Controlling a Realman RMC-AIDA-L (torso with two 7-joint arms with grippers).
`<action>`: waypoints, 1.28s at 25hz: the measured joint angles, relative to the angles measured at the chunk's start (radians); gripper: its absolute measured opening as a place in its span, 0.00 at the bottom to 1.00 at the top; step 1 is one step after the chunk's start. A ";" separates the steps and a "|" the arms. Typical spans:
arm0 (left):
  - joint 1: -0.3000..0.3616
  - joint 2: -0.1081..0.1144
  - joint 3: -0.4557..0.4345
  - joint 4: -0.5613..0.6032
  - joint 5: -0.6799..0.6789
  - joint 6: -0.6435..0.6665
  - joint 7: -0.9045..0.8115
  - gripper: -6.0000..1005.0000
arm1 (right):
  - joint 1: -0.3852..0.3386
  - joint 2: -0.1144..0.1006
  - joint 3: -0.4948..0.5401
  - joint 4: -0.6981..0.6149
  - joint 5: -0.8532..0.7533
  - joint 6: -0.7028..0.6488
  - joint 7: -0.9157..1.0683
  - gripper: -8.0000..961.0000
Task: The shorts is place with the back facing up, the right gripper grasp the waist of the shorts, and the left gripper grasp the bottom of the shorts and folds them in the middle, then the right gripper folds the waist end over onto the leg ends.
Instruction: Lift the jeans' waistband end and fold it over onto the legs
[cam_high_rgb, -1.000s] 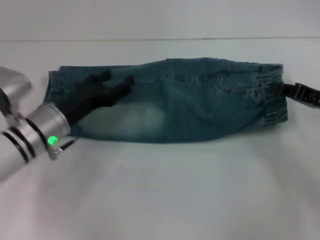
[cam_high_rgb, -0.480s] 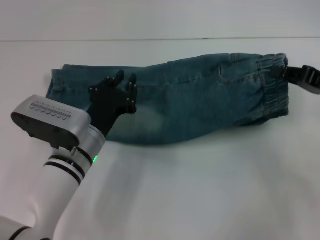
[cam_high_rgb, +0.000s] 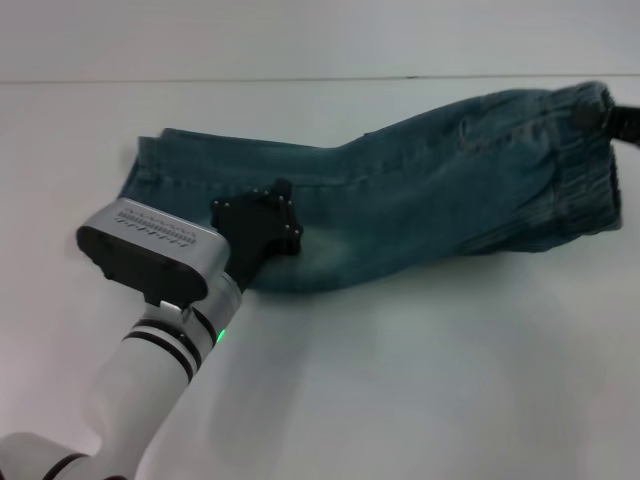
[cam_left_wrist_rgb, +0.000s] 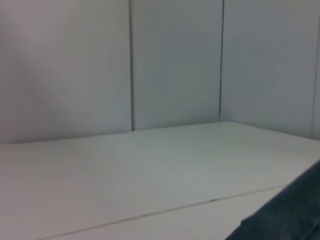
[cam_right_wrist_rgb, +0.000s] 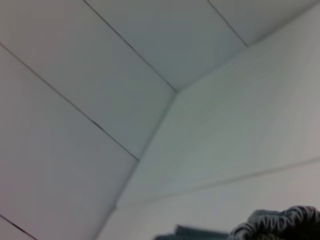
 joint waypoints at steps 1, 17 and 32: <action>-0.003 0.000 -0.002 -0.004 0.001 -0.009 0.011 0.03 | -0.002 0.000 0.009 -0.007 0.018 -0.015 -0.001 0.11; -0.030 0.000 -0.010 -0.104 0.137 -0.086 0.024 0.01 | 0.223 -0.009 -0.044 -0.082 0.009 -0.084 0.049 0.11; -0.022 0.000 -0.059 -0.167 0.237 -0.105 0.021 0.01 | 0.344 -0.003 -0.158 -0.053 -0.081 -0.013 0.062 0.10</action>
